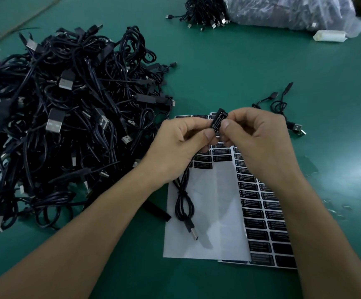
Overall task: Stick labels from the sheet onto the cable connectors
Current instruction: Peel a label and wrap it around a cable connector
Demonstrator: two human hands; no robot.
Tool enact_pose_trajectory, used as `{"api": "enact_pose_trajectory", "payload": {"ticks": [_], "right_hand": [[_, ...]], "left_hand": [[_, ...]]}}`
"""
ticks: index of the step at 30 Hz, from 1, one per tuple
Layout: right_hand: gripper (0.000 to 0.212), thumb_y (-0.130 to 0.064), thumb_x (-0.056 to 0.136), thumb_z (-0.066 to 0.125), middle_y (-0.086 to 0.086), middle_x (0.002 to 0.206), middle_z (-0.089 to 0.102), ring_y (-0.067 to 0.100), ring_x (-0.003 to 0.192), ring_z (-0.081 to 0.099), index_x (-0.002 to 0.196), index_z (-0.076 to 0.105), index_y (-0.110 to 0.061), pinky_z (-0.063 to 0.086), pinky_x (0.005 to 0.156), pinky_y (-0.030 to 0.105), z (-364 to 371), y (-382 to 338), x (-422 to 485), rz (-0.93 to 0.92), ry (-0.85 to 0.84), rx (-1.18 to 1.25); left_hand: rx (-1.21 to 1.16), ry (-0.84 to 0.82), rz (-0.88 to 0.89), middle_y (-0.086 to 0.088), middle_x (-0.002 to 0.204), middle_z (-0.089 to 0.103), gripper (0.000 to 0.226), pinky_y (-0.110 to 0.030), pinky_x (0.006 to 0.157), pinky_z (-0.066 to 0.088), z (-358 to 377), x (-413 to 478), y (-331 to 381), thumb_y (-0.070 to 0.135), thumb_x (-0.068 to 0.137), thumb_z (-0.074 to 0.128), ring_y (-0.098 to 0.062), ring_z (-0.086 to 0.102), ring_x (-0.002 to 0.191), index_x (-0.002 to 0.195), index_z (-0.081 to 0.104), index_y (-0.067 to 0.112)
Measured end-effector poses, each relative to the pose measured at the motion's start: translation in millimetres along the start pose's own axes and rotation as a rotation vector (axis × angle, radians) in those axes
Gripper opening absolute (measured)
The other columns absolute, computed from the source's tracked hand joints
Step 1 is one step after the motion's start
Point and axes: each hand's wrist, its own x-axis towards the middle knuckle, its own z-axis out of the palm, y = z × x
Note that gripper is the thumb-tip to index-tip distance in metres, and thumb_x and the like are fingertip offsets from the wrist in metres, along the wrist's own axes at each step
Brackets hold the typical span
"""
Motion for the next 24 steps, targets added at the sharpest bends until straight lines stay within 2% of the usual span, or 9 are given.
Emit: {"api": "enact_pose_trajectory", "payload": {"ticks": [5,14,18,21,24], "right_hand": [[0.018,-0.021,0.089,0.063,-0.003,0.068,0.070,0.029,0.069,0.065,0.073,0.068,-0.027,0.056,0.069,0.048,0.6,-0.9,-0.8,0.010,-0.004,0.015],[0.020,-0.019,0.092,0.065,0.000,0.072,0.070,0.028,0.069,0.065,0.074,0.067,-0.027,0.056,0.070,0.048,-0.3,0.3,-0.1,-0.005,-0.003,-0.041],[0.020,-0.020,0.092,0.065,-0.003,0.070,0.070,0.026,0.069,0.065,0.073,0.068,-0.027,0.057,0.070,0.045,-0.3,0.1,-0.2,-0.001,-0.001,-0.041],[0.021,-0.019,0.092,0.066,-0.007,0.067,0.069,0.022,0.068,0.065,0.073,0.067,-0.029,0.057,0.069,0.041,0.4,-0.1,-0.8,0.006,0.005,-0.041],[0.020,-0.019,0.091,0.067,-0.008,0.068,0.070,0.019,0.066,0.065,0.074,0.068,-0.029,0.057,0.066,0.035,1.1,-1.0,-1.2,-0.003,0.004,-0.045]], "left_hand": [[-0.020,-0.001,-0.005,0.012,0.074,0.072,0.026,-0.015,0.072,0.054,0.6,-0.5,-0.4,-0.003,0.097,0.059,0.001,0.064,0.074,0.099,0.072,0.019],[-0.039,0.008,-0.005,0.010,0.077,0.073,0.026,-0.016,0.072,0.055,1.2,-0.8,-0.3,-0.003,0.096,0.060,-0.003,0.065,0.076,0.101,0.072,0.019],[-0.039,0.015,-0.013,0.012,0.076,0.074,0.025,-0.014,0.070,0.053,1.3,-0.8,-0.2,-0.005,0.095,0.060,0.001,0.066,0.074,0.104,0.072,0.016],[-0.048,0.030,-0.019,0.012,0.077,0.075,0.023,-0.013,0.069,0.053,1.4,-1.6,0.3,-0.006,0.094,0.061,0.001,0.069,0.074,0.108,0.072,0.010],[-0.048,0.052,-0.024,0.011,0.072,0.074,0.021,-0.012,0.067,0.051,1.1,-2.3,1.8,-0.007,0.093,0.062,0.002,0.067,0.068,0.102,0.073,0.009]]}}
